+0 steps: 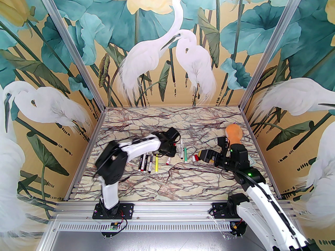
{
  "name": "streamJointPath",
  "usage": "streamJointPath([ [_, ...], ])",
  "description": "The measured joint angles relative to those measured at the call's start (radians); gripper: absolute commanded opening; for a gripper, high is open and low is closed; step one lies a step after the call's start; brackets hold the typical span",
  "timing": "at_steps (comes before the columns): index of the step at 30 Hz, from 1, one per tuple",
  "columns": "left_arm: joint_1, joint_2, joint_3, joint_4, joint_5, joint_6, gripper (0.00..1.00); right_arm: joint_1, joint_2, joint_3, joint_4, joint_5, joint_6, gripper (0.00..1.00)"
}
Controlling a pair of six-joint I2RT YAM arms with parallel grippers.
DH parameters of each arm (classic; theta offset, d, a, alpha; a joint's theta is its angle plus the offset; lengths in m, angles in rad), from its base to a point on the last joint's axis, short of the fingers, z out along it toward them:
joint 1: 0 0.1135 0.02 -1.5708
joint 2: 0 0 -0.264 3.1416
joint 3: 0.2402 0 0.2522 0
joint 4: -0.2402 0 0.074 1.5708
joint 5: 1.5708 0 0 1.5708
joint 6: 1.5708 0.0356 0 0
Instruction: Open the pen caps
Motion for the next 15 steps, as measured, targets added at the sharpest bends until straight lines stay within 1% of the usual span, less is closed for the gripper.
streamJointPath([
  [3, 0.0, -0.127, -0.092, 0.087, 0.098, 0.011, 0.17, 0.011, 0.028, -0.002, 0.036, -0.006, 0.039, 0.85],
  [6, 0.0, -0.215, -0.175, 0.172, 0.193, 0.018, 0.16, 0.044, 0.061, -0.002, 0.07, 0.006, 0.071, 0.81],
  [7, 0.0, -0.233, -0.197, 0.196, 0.217, 0.018, 0.16, 0.059, 0.072, 0.0, 0.076, 0.014, 0.077, 0.78],
  [11, 0.0, -0.298, -0.303, 0.306, 0.323, 0.009, 0.16, 0.144, 0.136, 0.032, 0.104, 0.066, 0.105, 0.75],
  [15, -0.002, -0.329, -0.388, 0.427, 0.418, -0.034, 0.17, 0.231, 0.206, 0.08, 0.149, 0.132, 0.129, 0.71],
])
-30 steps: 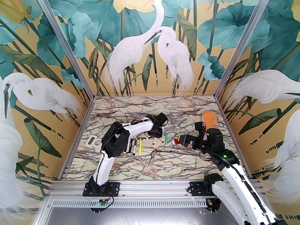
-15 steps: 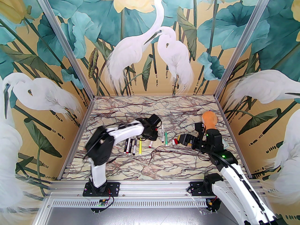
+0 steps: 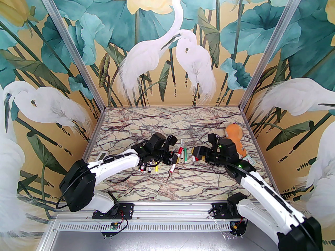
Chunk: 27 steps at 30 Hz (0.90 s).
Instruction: Open the pen caps
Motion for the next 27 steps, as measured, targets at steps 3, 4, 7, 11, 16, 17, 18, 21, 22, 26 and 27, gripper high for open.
streamJointPath([
  [3, -0.008, -0.021, -0.043, 0.077, 0.047, -0.032, 0.17, 0.042, 0.047, 0.016, 0.043, 0.036, 0.019, 0.7],
  [4, -0.014, -0.027, -0.051, 0.101, 0.059, -0.044, 0.17, 0.052, 0.063, 0.021, 0.053, 0.046, 0.023, 0.69],
  [7, -0.032, -0.032, -0.059, 0.159, 0.086, -0.068, 0.17, 0.079, 0.109, 0.038, 0.072, 0.067, 0.032, 0.67],
  [11, -0.052, -0.032, -0.064, 0.23, 0.107, -0.096, 0.17, 0.106, 0.151, 0.063, 0.092, 0.08, 0.039, 0.59],
  [16, -0.065, -0.032, -0.065, 0.276, 0.109, -0.113, 0.17, 0.129, 0.173, 0.077, 0.117, 0.088, 0.045, 0.47],
  [17, -0.067, -0.032, -0.065, 0.283, 0.109, -0.116, 0.17, 0.131, 0.177, 0.078, 0.121, 0.088, 0.045, 0.45],
  [18, -0.068, -0.031, -0.065, 0.291, 0.109, -0.12, 0.17, 0.134, 0.179, 0.079, 0.123, 0.088, 0.045, 0.43],
  [21, -0.069, -0.03, -0.065, 0.306, 0.109, -0.126, 0.17, 0.14, 0.179, 0.079, 0.124, 0.089, 0.053, 0.37],
  [22, -0.07, -0.029, -0.065, 0.311, 0.109, -0.127, 0.17, 0.14, 0.179, 0.079, 0.124, 0.089, 0.056, 0.35],
  [26, -0.071, -0.017, -0.065, 0.319, 0.109, -0.127, 0.16, 0.14, 0.179, 0.079, 0.123, 0.093, 0.058, 0.3],
  [27, -0.071, -0.015, -0.065, 0.319, 0.109, -0.127, 0.16, 0.14, 0.178, 0.079, 0.123, 0.096, 0.059, 0.28],
])
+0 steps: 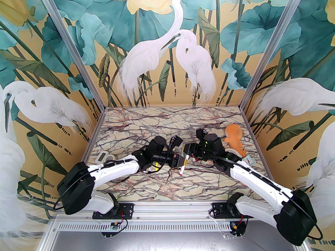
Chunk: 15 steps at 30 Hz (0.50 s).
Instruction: Open the pen caps
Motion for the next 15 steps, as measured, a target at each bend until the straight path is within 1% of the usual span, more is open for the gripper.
streamJointPath([
  [3, 0.0, 0.0, 0.0, 0.001, 0.0, 0.0, 0.16, 0.0, -0.001, 0.0, -0.002, 0.003, 0.0, 0.23],
  [6, 0.0, 0.0, 0.0, 0.001, -0.002, 0.0, 0.17, 0.0, -0.002, 0.0, -0.003, 0.003, 0.001, 0.22],
  [11, 0.0, 0.005, 0.0, 0.001, -0.008, 0.0, 0.16, 0.0, -0.002, 0.0, -0.007, 0.003, 0.001, 0.25],
  [13, 0.0, 0.005, 0.0, 0.001, -0.011, 0.0, 0.16, 0.0, -0.002, 0.0, -0.008, 0.003, 0.001, 0.29],
  [15, 0.0, 0.005, 0.0, 0.001, -0.011, 0.0, 0.16, 0.0, -0.002, 0.0, -0.008, 0.002, 0.001, 0.3],
])
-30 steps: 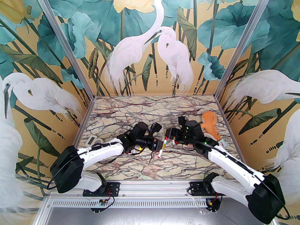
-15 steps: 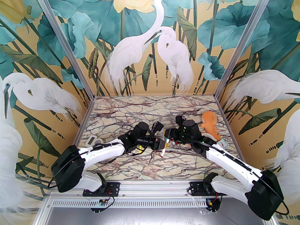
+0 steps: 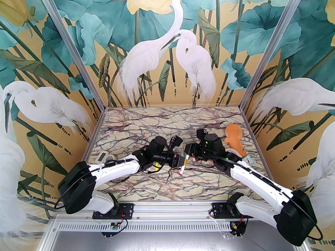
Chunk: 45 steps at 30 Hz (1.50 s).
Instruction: Open the pen caps
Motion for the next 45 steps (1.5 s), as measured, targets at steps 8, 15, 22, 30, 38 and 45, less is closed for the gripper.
streamJointPath([
  [8, 0.0, 0.0, 0.0, 0.0, 0.0, -0.002, 0.16, 0.0, 0.0, 0.0, -0.002, -0.003, 0.0, 0.25],
  [15, 0.0, 0.0, 0.0, 0.0, -0.003, -0.007, 0.16, 0.0, 0.0, 0.0, -0.002, -0.006, 0.0, 0.25],
  [22, 0.0, 0.0, 0.0, 0.004, -0.008, -0.018, 0.16, 0.0, 0.0, 0.0, -0.002, -0.007, 0.0, 0.16],
  [30, -0.001, 0.005, -0.005, 0.039, -0.006, -0.037, 0.34, 0.0, -0.015, 0.0, -0.006, -0.004, 0.001, 0.13],
  [38, -0.001, 0.007, -0.028, 0.124, 0.005, -0.078, 0.35, 0.0, -0.033, 0.0, 0.024, -0.033, 0.009, 0.13],
  [45, -0.012, 0.013, -0.031, 0.169, 0.014, -0.097, 0.23, 0.0, -0.033, -0.001, 0.066, -0.053, 0.024, 0.13],
])
